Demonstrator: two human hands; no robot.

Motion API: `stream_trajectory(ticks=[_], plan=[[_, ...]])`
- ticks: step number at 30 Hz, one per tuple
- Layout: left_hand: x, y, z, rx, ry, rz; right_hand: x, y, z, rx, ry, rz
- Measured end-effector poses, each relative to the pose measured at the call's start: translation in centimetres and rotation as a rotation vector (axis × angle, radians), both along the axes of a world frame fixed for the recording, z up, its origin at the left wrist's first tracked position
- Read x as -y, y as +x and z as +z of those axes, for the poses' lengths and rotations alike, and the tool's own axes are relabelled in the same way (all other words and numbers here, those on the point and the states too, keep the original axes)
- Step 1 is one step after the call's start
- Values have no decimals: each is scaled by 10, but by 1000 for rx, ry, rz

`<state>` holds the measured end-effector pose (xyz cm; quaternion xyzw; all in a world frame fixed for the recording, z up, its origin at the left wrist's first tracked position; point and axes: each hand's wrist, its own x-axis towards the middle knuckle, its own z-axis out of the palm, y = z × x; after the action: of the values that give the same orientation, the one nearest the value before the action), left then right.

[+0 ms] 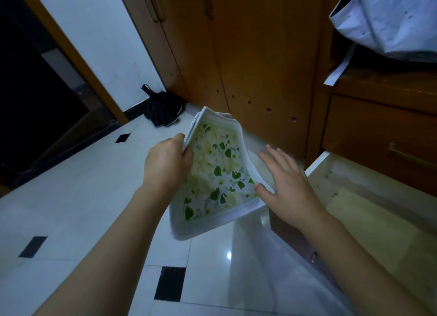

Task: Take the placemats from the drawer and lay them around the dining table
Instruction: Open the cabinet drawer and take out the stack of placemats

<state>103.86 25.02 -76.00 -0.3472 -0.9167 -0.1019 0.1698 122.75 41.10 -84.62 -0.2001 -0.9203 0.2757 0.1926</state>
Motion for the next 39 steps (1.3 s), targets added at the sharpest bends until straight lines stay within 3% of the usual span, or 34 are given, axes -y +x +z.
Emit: stream_trajectory(ticks=[28,39], plan=[[19,-5,-13,-27,-140,22,23,-21,-4,88,10,77],[-27,20,-31,-4,-166,-76,2,9,3,32,21,15]])
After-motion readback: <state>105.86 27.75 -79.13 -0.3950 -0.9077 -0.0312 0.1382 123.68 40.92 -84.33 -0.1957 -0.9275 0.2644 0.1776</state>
